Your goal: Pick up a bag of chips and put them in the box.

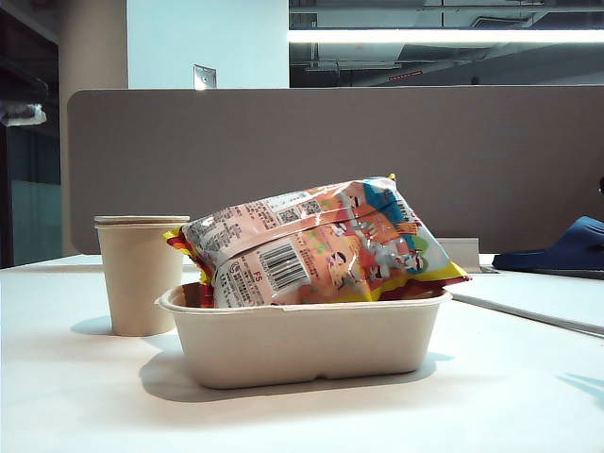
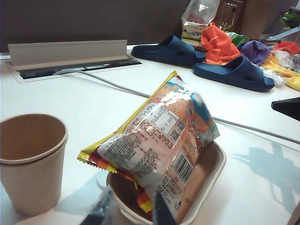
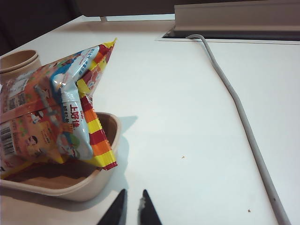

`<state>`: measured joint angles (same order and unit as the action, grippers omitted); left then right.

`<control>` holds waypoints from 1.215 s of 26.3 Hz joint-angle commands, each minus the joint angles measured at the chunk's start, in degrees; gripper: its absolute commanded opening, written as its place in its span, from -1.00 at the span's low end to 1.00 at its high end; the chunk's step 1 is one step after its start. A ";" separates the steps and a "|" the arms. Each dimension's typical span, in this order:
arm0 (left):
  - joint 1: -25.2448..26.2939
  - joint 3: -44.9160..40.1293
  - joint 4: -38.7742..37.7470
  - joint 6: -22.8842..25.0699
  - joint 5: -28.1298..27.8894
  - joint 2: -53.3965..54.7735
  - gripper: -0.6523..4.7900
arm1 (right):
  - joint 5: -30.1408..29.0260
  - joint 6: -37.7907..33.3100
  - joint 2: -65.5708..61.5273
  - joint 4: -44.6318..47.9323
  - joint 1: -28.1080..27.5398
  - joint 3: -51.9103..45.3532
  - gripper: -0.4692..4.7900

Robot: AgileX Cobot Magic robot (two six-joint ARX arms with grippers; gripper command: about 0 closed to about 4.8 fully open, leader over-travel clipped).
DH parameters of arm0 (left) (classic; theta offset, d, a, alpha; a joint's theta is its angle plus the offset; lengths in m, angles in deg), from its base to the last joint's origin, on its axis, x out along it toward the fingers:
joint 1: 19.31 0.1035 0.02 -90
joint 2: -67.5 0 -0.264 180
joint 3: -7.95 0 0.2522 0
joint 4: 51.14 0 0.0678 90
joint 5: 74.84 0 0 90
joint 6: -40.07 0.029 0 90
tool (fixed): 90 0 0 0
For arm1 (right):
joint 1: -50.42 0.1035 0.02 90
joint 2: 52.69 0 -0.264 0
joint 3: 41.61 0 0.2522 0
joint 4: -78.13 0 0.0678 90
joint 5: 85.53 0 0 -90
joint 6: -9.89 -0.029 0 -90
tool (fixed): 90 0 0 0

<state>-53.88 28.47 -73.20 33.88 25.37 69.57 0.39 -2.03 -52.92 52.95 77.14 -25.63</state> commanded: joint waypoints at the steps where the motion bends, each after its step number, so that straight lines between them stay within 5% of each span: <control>1: 0.00 -0.94 0.68 0.42 -0.20 0.04 -0.36 | 0.15 1.64 0.02 0.94 0.07 0.17 -0.66; 32: -0.02 -5.60 0.98 1.29 -0.13 0.04 -0.36 | 0.42 6.73 0.02 -0.72 0.04 -1.01 -0.66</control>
<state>-53.88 22.94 -73.20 34.73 25.37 69.59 0.61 4.33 -52.90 51.86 77.14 -26.63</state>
